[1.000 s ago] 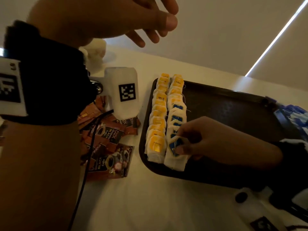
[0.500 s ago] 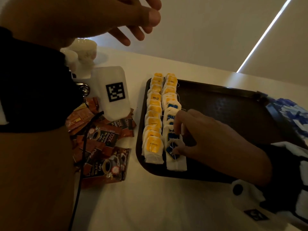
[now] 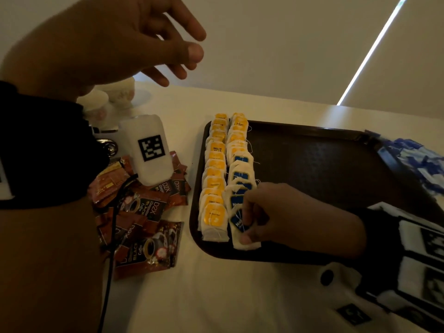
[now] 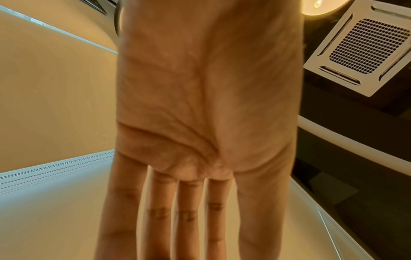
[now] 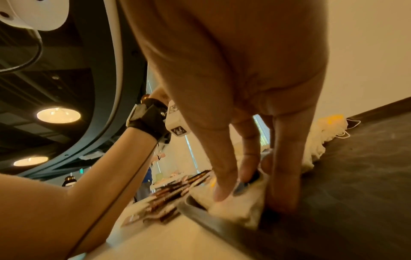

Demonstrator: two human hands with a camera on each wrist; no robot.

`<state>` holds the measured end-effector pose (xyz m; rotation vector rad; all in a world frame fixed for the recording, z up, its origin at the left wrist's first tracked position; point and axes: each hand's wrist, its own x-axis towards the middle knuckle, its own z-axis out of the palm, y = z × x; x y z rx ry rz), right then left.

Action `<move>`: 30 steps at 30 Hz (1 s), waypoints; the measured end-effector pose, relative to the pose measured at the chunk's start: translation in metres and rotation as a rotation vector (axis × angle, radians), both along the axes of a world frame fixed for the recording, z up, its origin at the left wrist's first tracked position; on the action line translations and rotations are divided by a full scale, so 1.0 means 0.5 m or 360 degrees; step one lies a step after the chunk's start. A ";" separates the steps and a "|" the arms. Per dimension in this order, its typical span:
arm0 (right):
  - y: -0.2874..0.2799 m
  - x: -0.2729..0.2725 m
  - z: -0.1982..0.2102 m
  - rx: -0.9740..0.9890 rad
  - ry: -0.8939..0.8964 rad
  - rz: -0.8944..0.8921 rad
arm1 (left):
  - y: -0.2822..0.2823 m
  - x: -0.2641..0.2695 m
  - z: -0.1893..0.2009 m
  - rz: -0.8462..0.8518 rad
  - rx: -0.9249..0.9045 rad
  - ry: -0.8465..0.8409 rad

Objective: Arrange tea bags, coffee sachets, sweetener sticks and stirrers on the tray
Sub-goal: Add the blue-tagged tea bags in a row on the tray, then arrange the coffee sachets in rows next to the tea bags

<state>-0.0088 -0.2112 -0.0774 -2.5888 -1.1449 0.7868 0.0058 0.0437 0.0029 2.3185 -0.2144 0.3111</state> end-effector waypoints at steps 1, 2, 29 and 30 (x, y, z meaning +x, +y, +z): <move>-0.003 -0.001 0.005 0.0004 0.0003 -0.0005 | -0.005 -0.006 0.004 0.0040 0.0004 0.0000; -0.005 -0.002 0.013 0.0023 -0.0008 -0.0016 | -0.018 -0.016 0.009 0.0056 0.0023 -0.0011; -0.230 0.153 0.166 0.1392 0.0177 -0.0246 | -0.021 -0.118 -0.139 0.0087 0.1556 0.1632; -0.236 0.164 0.169 0.1374 0.0201 -0.0280 | -0.019 -0.115 -0.142 0.0096 0.1498 0.1624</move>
